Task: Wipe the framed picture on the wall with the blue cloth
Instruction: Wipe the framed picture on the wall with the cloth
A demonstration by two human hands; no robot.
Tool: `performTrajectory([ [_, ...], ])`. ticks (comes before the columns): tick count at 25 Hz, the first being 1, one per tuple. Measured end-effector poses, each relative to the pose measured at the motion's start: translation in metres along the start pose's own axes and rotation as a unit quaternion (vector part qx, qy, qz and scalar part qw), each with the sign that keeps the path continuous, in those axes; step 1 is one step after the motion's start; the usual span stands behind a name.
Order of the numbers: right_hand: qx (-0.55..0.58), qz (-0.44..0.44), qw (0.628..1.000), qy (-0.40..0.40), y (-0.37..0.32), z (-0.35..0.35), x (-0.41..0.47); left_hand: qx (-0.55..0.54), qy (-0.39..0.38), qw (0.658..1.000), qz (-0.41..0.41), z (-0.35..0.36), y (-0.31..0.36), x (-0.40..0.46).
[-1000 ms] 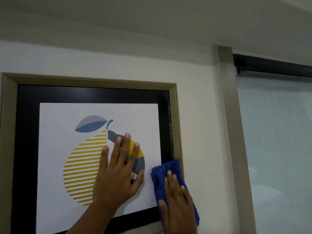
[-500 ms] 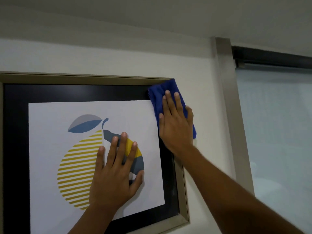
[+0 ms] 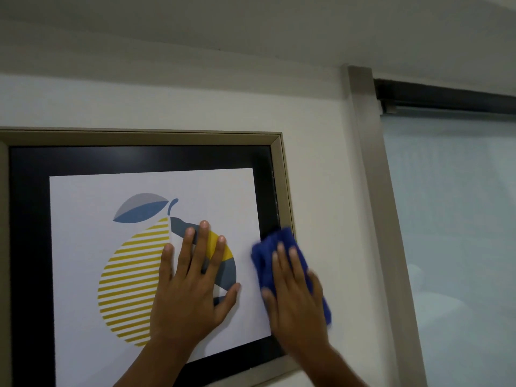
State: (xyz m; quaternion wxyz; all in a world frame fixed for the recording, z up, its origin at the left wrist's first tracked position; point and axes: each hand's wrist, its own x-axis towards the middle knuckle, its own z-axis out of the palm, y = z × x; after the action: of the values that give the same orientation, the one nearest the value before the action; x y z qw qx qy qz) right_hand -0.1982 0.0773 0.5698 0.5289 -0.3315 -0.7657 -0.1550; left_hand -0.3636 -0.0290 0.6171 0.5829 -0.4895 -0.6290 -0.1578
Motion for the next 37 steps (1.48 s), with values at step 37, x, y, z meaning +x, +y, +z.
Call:
performTrajectory([
  [37, 0.010, 0.106, 0.994, 0.033, -0.041, 0.045, -0.069, 0.015, 0.018, 1.000, 0.001, 0.006, 0.001, -0.002],
])
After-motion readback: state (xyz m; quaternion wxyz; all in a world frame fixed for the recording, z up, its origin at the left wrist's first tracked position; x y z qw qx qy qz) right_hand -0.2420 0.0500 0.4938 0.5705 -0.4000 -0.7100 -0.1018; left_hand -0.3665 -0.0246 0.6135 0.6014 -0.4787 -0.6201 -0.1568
